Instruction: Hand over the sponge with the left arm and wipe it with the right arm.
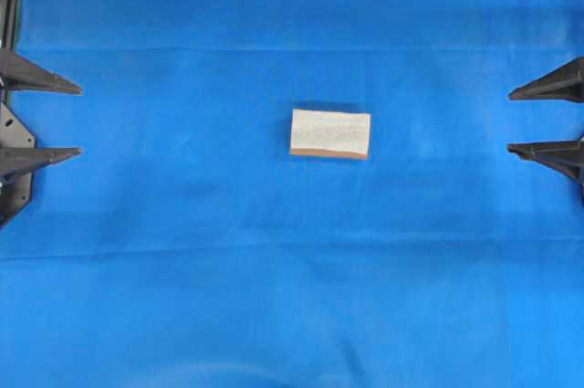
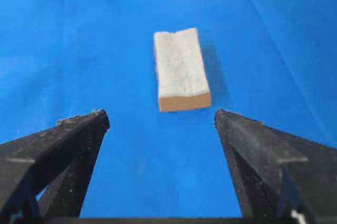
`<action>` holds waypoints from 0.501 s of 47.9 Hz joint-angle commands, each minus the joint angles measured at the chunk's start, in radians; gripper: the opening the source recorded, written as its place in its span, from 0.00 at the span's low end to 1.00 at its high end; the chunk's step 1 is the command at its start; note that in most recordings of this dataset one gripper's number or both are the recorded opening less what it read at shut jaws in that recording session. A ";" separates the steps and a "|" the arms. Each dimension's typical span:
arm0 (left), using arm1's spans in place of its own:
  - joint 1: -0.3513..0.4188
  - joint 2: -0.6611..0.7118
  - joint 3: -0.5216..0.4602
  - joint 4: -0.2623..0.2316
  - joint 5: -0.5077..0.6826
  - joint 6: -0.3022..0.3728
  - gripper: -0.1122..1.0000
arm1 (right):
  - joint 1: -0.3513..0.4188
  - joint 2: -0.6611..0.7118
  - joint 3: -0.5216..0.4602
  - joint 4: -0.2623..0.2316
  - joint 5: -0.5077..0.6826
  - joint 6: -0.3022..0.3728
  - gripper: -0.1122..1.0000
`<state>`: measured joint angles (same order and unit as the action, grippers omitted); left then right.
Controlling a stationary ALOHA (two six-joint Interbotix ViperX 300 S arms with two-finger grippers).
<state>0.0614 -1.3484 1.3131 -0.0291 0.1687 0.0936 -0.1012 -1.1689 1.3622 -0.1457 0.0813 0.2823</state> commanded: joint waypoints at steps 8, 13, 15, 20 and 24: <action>-0.002 0.006 -0.006 -0.003 -0.005 -0.002 0.90 | 0.000 0.003 -0.014 0.002 -0.009 0.002 0.77; -0.002 0.006 -0.006 -0.003 -0.005 -0.002 0.90 | 0.000 0.003 -0.014 0.002 -0.008 0.002 0.77; -0.002 0.006 -0.005 -0.003 -0.005 -0.002 0.90 | 0.000 0.003 -0.014 0.000 -0.008 0.002 0.77; -0.002 0.006 -0.005 -0.003 -0.005 -0.002 0.90 | -0.002 0.003 -0.015 -0.003 -0.008 0.002 0.77; -0.002 0.006 -0.005 -0.003 -0.005 -0.002 0.90 | -0.006 0.003 -0.015 -0.003 -0.008 0.000 0.77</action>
<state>0.0614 -1.3484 1.3177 -0.0307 0.1687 0.0936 -0.1012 -1.1689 1.3622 -0.1473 0.0813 0.2823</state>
